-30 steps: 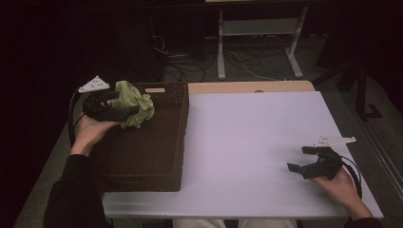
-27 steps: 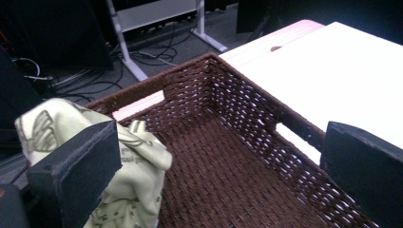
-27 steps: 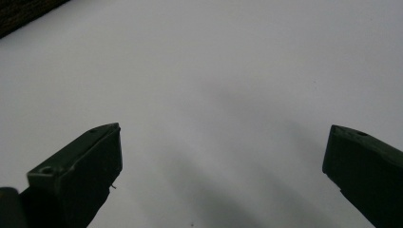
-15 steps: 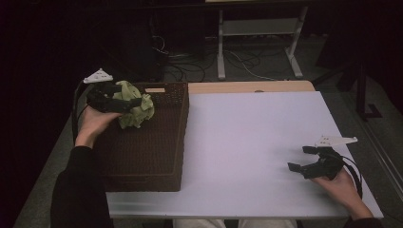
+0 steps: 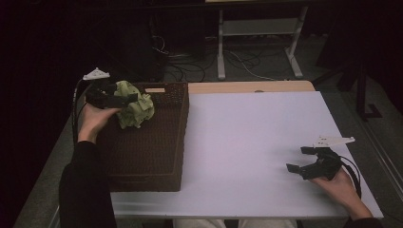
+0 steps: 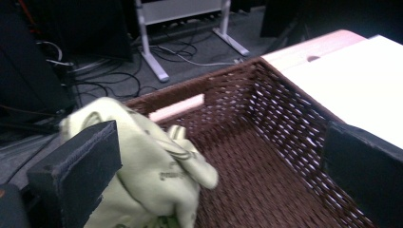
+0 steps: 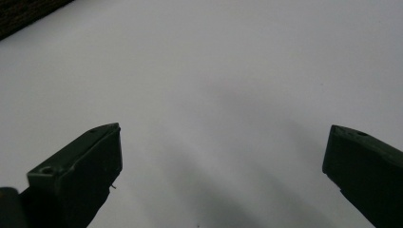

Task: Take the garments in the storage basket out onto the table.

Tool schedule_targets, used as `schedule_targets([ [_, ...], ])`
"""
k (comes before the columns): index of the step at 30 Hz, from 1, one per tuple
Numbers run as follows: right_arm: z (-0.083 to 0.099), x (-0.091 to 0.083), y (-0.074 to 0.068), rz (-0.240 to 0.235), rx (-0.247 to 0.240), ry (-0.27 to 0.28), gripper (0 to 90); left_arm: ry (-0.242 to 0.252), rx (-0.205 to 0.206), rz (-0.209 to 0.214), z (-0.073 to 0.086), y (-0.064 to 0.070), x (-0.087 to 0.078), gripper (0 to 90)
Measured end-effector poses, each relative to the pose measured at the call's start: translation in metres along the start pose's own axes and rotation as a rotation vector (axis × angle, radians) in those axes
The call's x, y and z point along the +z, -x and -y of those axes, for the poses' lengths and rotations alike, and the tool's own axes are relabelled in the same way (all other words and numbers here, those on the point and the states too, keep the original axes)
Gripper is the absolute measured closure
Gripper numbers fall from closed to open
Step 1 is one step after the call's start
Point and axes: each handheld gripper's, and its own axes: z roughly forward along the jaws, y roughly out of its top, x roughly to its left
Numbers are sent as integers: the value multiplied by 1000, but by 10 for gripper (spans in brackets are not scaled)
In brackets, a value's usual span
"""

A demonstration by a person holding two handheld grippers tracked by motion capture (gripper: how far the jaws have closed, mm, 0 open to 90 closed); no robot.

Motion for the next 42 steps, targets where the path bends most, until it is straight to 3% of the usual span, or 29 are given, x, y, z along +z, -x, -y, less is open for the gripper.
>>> schedule_targets([
  [6,-1,1,-1,3,-2,-4,0,18,-40,-37,6,-17,7,0],
  [16,-2,3,0,-7,-12,-13,0,-49,-79,-63,10,-37,21,0],
  [22,-2,4,-1,-11,-11,-18,0,-81,-98,-82,15,-39,34,0],
  [26,-2,5,-2,-14,-19,-23,0,-98,-84,-118,17,-37,43,8],
  [31,-2,5,-2,-14,-25,-19,0,-115,-94,-128,16,-35,50,29],
  [34,-2,4,-2,-17,-25,-18,0,-132,-73,-141,16,-32,56,49],
  [36,-2,4,-2,-20,-26,-16,0,-144,-46,-166,17,-27,61,138],
  [40,-2,4,-2,-27,-32,-19,0,-161,-16,-186,18,-22,67,191],
  [42,-2,4,-1,-27,-33,-19,0,-169,-15,-209,19,-21,69,274],
])
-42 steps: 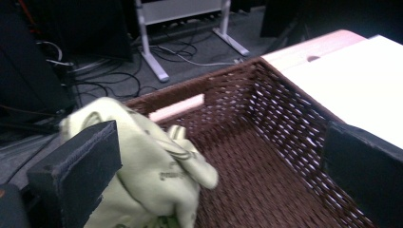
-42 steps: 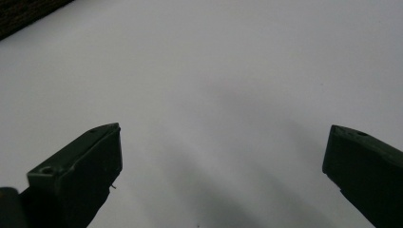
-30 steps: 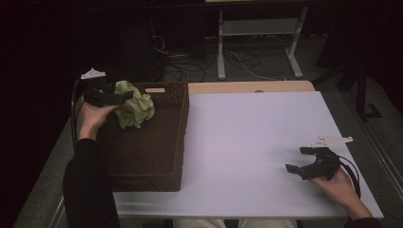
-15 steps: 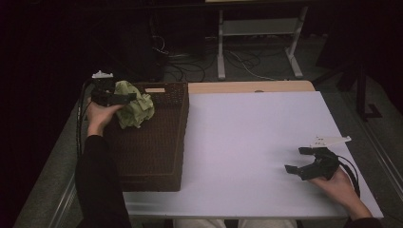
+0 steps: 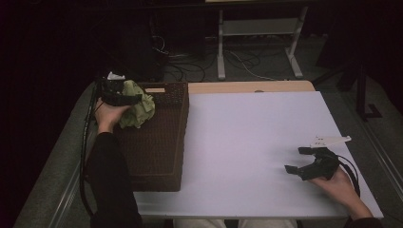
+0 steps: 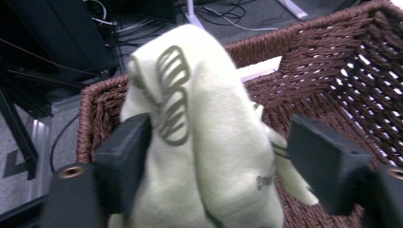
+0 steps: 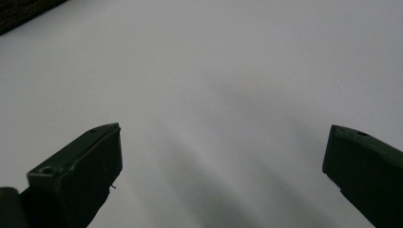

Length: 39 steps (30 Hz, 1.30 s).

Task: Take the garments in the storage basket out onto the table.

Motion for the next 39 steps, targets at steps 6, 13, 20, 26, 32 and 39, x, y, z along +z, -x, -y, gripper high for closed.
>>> schedule_targets([
  [6,0,-1,0,-4,3,1,0,-17,16,-45,1,2,3,463],
  [13,0,0,1,-3,-1,-7,0,-30,-1,-44,2,-1,3,708],
  [20,1,0,2,-1,7,-4,0,-35,-62,11,-2,-7,-8,781],
  [26,1,-1,1,-1,6,-2,0,-2,-88,76,-9,-5,-28,787],
  [32,0,-2,0,0,14,6,0,7,-70,126,-18,-2,-51,789],
  [39,0,-2,0,-4,10,11,0,43,-66,175,-32,-1,-76,788],
])
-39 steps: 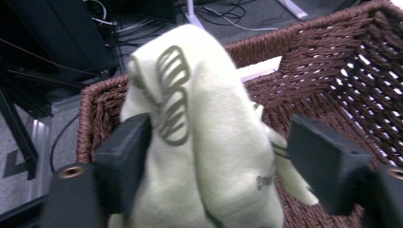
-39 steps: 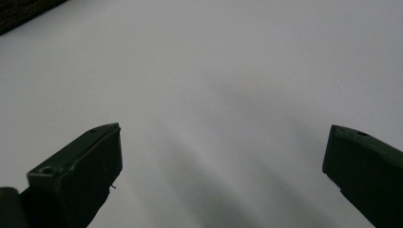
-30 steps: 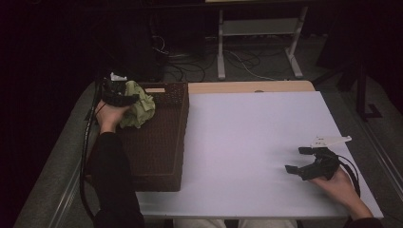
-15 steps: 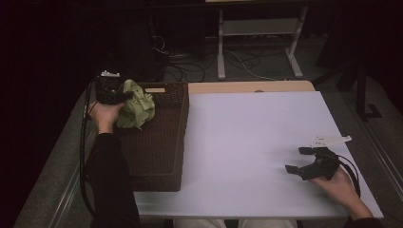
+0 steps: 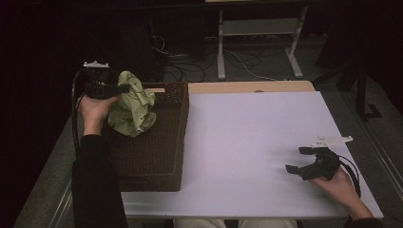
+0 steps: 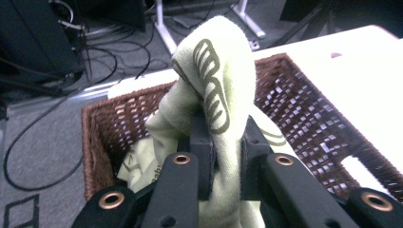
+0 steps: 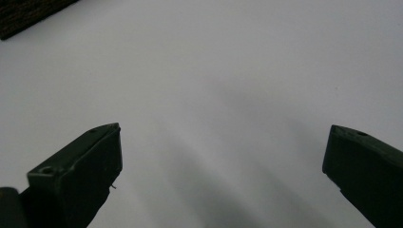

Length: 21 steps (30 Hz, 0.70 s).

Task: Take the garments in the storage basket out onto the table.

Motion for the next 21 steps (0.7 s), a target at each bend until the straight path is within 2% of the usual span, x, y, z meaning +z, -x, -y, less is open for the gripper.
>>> schedule_targets([
  [9,0,0,-1,0,0,-2,0,22,19,45,-14,8,-20,789],
  [12,0,0,-1,-1,1,-1,0,16,27,44,-16,9,-24,789],
  [17,0,0,-2,-3,0,-1,0,37,33,69,-19,13,-35,788],
  [21,0,0,-2,-2,-4,0,0,44,37,70,-23,16,-43,788],
])
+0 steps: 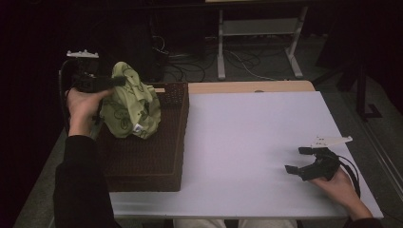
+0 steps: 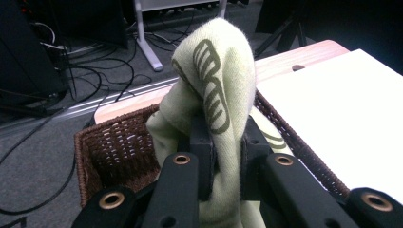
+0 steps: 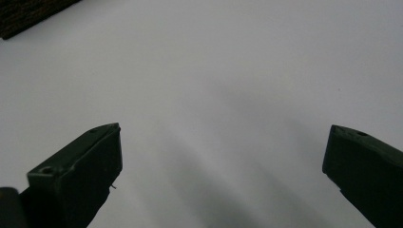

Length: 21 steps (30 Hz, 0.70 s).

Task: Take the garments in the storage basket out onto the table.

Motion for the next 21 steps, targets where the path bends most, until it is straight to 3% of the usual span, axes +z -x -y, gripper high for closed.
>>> schedule_targets([
  [4,0,0,0,1,2,-1,0,27,-8,23,-6,6,-7,789],
  [10,0,0,0,-1,-1,-3,0,40,13,41,-13,13,-14,789],
  [11,0,0,0,-1,-1,-3,0,49,26,50,-20,19,-19,789],
  [21,0,0,-1,-4,-11,5,0,77,94,102,-42,41,-34,788],
])
